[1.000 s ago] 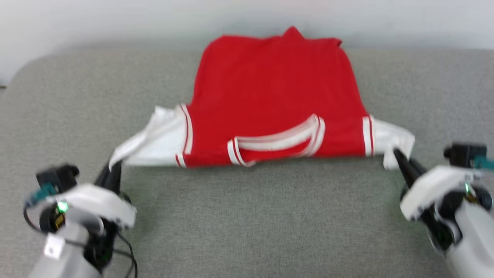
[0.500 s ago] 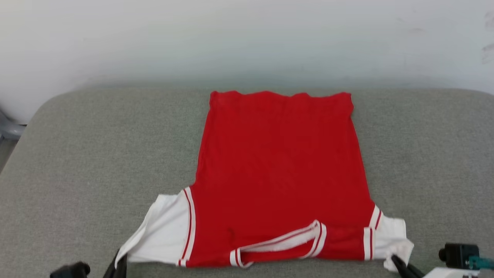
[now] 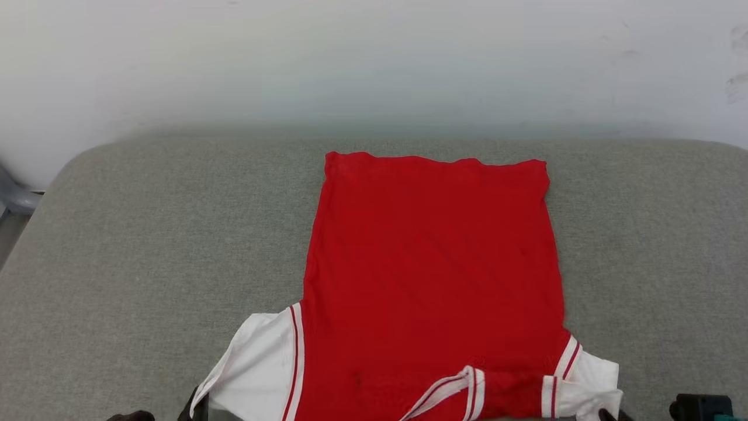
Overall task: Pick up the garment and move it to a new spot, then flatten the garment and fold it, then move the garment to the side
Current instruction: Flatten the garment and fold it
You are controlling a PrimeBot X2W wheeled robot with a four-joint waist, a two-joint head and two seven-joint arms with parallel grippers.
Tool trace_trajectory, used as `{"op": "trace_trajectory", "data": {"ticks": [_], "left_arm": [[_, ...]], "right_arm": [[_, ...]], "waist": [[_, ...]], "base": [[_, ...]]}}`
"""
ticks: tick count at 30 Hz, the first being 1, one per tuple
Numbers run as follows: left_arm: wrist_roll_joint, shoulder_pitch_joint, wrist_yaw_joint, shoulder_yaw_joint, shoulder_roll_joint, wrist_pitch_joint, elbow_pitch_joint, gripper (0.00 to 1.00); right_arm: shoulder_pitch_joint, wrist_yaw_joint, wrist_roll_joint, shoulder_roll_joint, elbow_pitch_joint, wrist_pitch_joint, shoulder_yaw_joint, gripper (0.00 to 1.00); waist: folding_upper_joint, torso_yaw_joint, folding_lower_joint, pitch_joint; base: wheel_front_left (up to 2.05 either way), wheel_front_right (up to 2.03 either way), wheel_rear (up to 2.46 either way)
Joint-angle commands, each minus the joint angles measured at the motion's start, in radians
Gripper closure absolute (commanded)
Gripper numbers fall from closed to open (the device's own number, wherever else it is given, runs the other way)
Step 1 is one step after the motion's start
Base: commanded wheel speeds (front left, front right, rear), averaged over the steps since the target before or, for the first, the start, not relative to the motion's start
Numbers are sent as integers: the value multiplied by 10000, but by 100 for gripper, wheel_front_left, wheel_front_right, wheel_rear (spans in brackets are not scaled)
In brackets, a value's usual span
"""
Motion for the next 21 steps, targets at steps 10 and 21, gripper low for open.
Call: {"op": "trace_trajectory", "data": {"ticks": [10, 21], "left_arm": [[561, -938, -109, 59, -304, -63, -774, 100], [1451, -2406, -780, 210, -1018, -63, -1052, 100]], "right_arm": [[-2202, -11, -153, 243, -424, -824, -913, 0], [-7264, -11, -439, -277, 2376, -420, -1263, 0]], "waist": [[-1, 339, 1, 926], [-1, 1197, 1, 2786]], "base": [[0, 0, 0], [0, 0, 0]]}}
